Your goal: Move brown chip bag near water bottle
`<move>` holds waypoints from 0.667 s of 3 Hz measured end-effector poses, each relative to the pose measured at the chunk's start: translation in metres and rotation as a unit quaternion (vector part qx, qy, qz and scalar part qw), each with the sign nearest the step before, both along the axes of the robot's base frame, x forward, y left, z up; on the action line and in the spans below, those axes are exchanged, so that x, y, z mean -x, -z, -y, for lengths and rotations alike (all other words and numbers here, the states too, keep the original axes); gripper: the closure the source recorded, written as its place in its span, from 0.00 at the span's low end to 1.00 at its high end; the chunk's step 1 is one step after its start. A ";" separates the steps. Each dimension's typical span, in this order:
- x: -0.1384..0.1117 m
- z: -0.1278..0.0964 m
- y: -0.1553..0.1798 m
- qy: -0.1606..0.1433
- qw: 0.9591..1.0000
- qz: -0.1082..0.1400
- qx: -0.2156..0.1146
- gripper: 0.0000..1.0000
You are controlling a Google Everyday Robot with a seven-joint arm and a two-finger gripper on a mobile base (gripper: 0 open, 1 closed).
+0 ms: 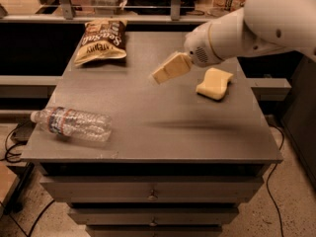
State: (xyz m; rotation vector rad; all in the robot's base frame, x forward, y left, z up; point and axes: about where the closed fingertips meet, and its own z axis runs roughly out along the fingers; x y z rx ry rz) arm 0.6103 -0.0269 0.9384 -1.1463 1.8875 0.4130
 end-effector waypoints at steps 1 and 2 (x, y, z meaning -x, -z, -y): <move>-0.028 -0.027 0.009 -0.010 1.000 -0.013 -0.012 0.00; -0.050 -0.061 0.014 -0.034 0.999 -0.020 -0.020 0.00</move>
Offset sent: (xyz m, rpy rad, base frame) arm 0.0799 0.1016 -0.0187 0.0637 0.0540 0.1262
